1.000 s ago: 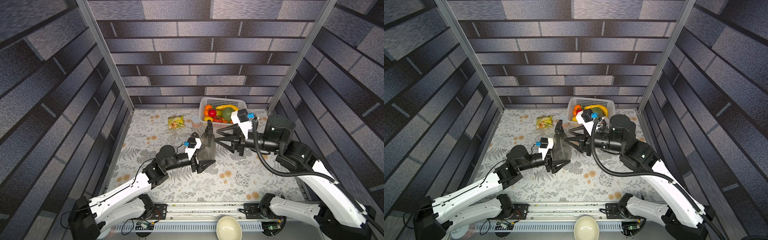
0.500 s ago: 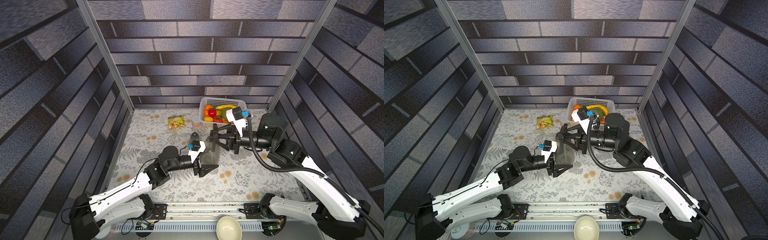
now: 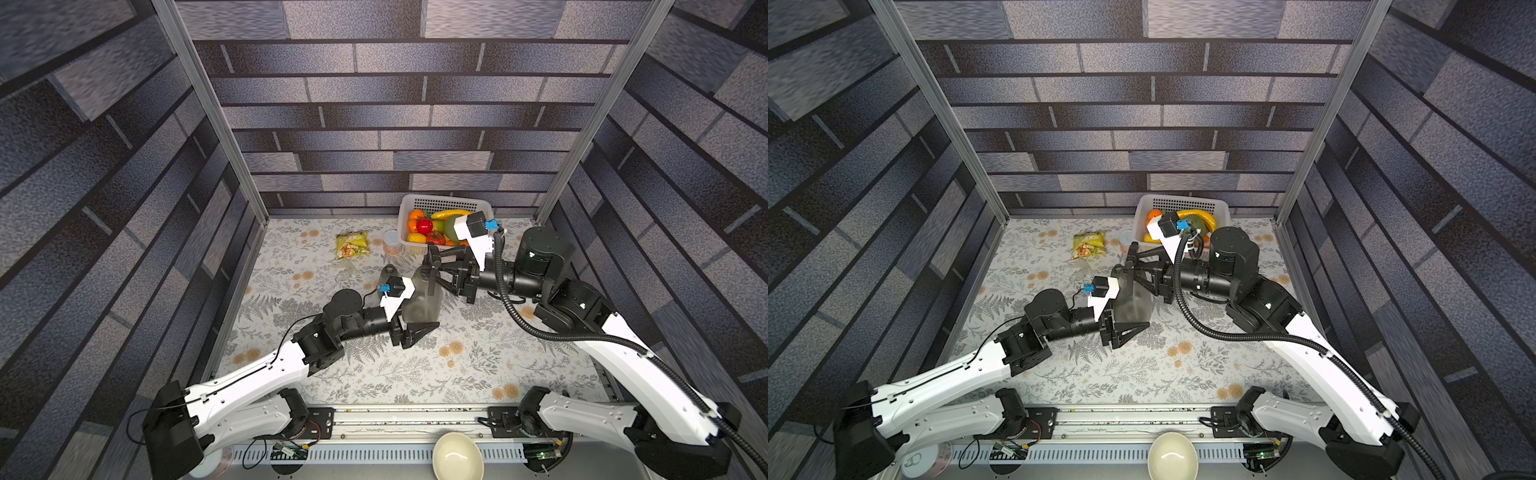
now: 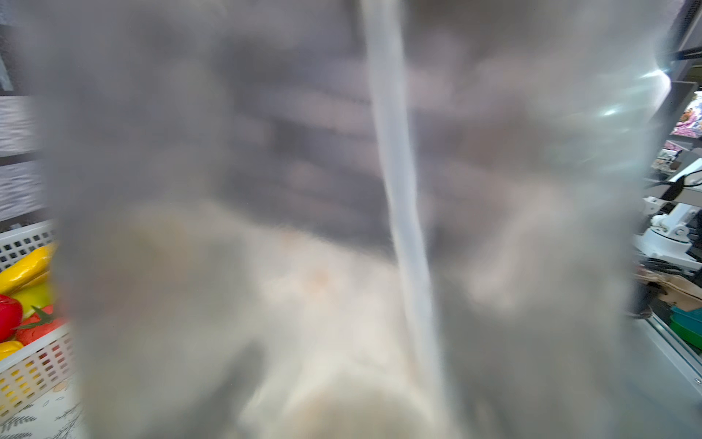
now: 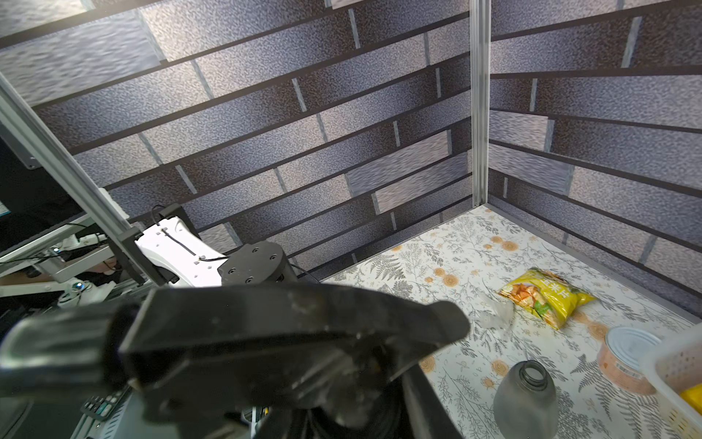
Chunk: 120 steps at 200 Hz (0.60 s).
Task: Attach spray nozzles to spray bottles
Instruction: Screw the spray nozzle on the spray bottle, then place the spray bottle at the center of the board.
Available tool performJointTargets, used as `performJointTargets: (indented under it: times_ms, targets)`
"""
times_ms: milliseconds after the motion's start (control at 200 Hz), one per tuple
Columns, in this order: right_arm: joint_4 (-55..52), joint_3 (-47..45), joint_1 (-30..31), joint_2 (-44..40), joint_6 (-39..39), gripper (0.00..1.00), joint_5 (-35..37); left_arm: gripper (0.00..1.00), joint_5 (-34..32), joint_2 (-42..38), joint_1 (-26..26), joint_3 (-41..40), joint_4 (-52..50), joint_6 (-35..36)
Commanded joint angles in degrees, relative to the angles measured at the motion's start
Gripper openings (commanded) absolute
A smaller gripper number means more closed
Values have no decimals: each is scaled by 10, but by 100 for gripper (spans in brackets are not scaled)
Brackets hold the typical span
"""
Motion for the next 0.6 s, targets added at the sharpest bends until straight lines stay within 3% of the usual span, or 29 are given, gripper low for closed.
performJointTargets:
  times_ms: [0,170,316,511,596]
  targets:
    - [-35,-25,19,3,9,10,120,59,-76,3,-2,39,32,39]
    - [-14,-35,72,18,5,7,234,59,-117,15,-16,52,32,66]
    - [14,-51,85,16,9,5,260,60,-129,17,-24,53,37,78]
    - [29,-59,85,-7,10,5,275,75,-101,-1,-21,23,49,78]
    - [42,-63,85,-17,10,5,282,88,-97,-17,-15,2,52,70]
